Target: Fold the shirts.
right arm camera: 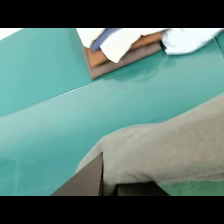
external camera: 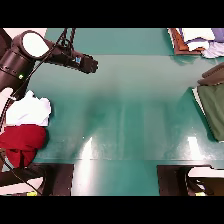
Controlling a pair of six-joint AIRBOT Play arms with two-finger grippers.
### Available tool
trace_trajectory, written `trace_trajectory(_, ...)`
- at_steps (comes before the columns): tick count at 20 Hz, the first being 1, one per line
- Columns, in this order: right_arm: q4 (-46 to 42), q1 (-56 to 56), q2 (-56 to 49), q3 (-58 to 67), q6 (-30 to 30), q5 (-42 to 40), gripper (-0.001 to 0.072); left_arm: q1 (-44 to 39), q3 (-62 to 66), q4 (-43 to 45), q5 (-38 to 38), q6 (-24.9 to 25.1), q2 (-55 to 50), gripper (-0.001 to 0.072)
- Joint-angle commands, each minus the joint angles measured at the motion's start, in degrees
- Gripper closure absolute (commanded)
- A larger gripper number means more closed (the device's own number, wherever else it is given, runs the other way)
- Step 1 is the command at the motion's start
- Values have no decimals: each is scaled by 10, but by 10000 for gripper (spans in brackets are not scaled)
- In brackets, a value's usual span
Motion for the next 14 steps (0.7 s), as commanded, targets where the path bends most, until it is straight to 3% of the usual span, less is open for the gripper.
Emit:
trace_trajectory(1,-4,-4,10,10,-3,50,697,0,0,0,-2,0,0,679)
trace_trajectory(9,-68,-104,142,-224,-3,67,697,0,0,1,-18,1,0,679)
trace_trajectory(12,-140,-154,195,-319,-1,75,692,0,0,4,-19,1,0,680)
trace_trajectory(13,-162,-170,210,-349,-1,73,678,0,0,4,-19,1,0,679)
trace_trajectory(14,-179,-185,224,-377,-1,70,608,0,0,4,-20,1,0,679)
